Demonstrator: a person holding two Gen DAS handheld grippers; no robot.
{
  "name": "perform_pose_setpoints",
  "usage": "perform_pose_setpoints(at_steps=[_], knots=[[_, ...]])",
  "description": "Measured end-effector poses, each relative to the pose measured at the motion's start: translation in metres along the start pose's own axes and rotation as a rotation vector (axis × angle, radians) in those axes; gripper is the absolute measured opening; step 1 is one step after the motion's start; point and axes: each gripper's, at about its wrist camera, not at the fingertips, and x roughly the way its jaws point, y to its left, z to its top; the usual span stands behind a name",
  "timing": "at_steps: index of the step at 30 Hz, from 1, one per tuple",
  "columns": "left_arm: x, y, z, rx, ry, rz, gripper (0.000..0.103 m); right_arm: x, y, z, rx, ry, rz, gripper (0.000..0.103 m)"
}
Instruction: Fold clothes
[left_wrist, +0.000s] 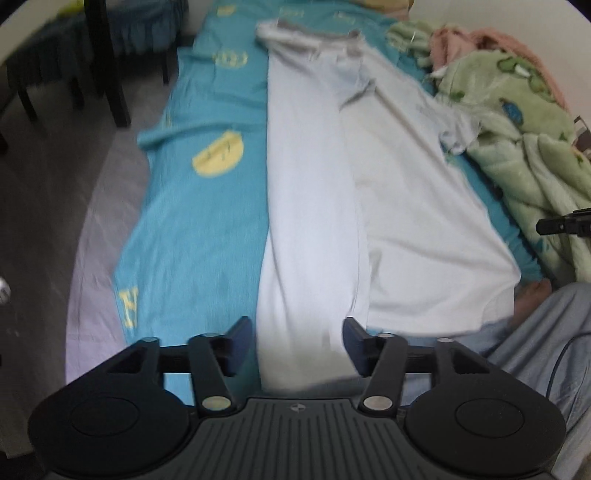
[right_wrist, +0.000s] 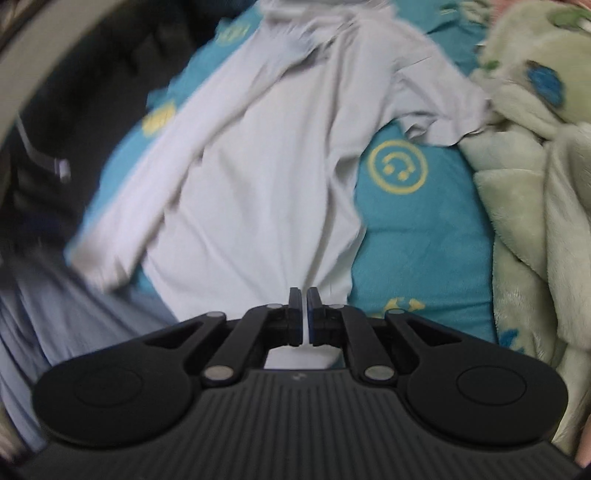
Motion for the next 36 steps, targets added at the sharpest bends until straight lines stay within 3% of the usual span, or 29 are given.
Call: perform_pose_setpoints(at_steps=[3, 4, 5, 7, 11, 16, 19, 22, 27, 31, 34, 36], knots=[[-0.011, -0.019, 0.025, 0.034, -0.114, 0.041, 0.082, -0.006, -0.025, 0.014, 0.194, -0.135, -0.004, 0.010], [-0.012, -0.026, 0.034, 0.042, -0.155, 0.057, 0.084, -0.003, -0.034, 0.018, 0.271, -0.172, -0.014, 0.021], [-0.011, -0.032, 0.043, 0.039, -0.190, 0.058, 0.085, 0.001, -0.045, 0.022, 0.361, -0.206, -0.009, 0.039], [-0.002, -0.042, 0.062, 0.008, -0.240, 0.029, 0.090, 0.018, -0.064, 0.025, 0.547, -0.259, 0.053, 0.061], [0.040, -0.055, 0.091, -0.054, -0.321, -0.013, 0.092, 0.061, -0.085, 0.028, 0.786, -0.363, 0.133, 0.062], [0.112, -0.038, 0.094, -0.088, -0.374, 0.027, 0.092, 0.107, -0.120, 0.036, 0.993, -0.451, 0.149, 0.062], [0.142, -0.028, 0.096, -0.101, -0.334, 0.059, 0.089, 0.116, -0.140, 0.054, 0.953, -0.509, 0.030, 0.062], [0.147, -0.030, 0.101, -0.062, -0.361, 0.055, 0.089, 0.119, -0.149, 0.075, 0.852, -0.590, -0.070, 0.062], [0.158, -0.023, 0.105, -0.062, -0.382, 0.064, 0.089, 0.136, -0.155, 0.097, 0.731, -0.579, -0.193, 0.060], [0.166, -0.014, 0.106, -0.097, -0.359, 0.057, 0.088, 0.151, -0.159, 0.114, 0.636, -0.559, -0.289, 0.021], [0.161, -0.015, 0.105, -0.088, -0.376, 0.063, 0.088, 0.159, -0.160, 0.124, 0.574, -0.546, -0.350, 0.009], [0.157, -0.018, 0.103, -0.078, -0.386, 0.066, 0.088, 0.155, -0.157, 0.124, 0.561, -0.550, -0.364, 0.008]])
